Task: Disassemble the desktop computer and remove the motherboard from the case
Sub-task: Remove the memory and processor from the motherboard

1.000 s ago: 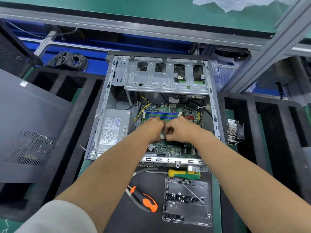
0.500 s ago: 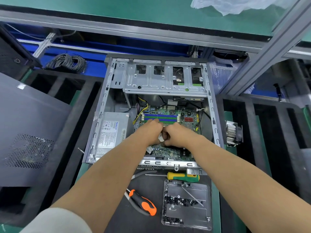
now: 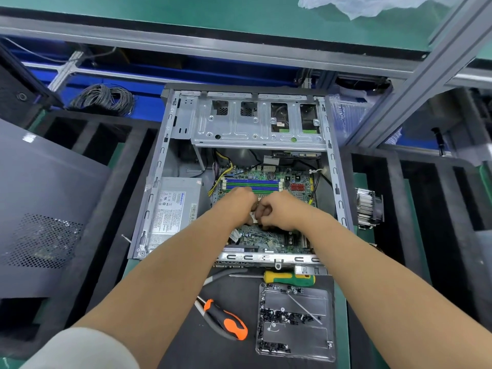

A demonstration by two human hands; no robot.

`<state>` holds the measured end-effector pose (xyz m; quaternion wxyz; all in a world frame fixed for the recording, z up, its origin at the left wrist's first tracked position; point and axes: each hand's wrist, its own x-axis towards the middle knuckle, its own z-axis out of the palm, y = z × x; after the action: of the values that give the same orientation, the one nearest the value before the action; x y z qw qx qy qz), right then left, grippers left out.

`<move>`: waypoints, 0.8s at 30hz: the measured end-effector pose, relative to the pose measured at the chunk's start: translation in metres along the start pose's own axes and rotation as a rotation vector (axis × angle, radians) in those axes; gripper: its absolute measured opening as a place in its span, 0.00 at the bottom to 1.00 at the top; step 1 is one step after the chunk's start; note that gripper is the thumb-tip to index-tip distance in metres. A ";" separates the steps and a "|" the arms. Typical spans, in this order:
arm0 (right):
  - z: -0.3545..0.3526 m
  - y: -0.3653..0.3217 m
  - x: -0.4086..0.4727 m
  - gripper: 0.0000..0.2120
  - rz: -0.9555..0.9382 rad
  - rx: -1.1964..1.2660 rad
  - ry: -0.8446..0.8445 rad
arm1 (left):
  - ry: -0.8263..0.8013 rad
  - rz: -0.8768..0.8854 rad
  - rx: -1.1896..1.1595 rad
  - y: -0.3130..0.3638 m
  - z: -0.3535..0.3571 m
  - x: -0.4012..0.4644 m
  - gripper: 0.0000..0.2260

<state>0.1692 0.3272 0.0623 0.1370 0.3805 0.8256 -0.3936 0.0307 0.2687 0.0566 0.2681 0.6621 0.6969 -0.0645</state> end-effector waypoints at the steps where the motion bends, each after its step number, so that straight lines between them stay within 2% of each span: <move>1: 0.000 0.000 0.000 0.06 0.003 0.011 0.007 | 0.004 -0.004 -0.003 0.000 0.000 0.000 0.11; 8: -0.011 -0.005 -0.005 0.03 -0.045 -0.051 0.185 | -0.012 -0.025 -0.024 0.001 -0.002 -0.001 0.11; 14: -0.015 -0.008 -0.002 0.08 -0.005 -0.087 0.248 | 0.010 -0.022 -0.032 0.000 0.001 -0.001 0.09; 16: -0.015 -0.009 -0.001 0.08 0.008 -0.076 0.254 | 0.026 -0.014 -0.027 -0.001 0.004 -0.001 0.12; 20: -0.015 -0.009 0.001 0.08 0.011 -0.044 0.270 | 0.011 -0.009 0.026 -0.002 0.007 0.001 0.25; 24: -0.012 -0.007 0.000 0.05 -0.008 -0.017 0.264 | 0.004 0.000 0.076 -0.002 0.009 0.002 0.26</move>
<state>0.1649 0.3334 0.0738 0.0291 0.4246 0.8412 -0.3335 0.0314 0.2663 0.0476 0.2416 0.6719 0.6944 -0.0895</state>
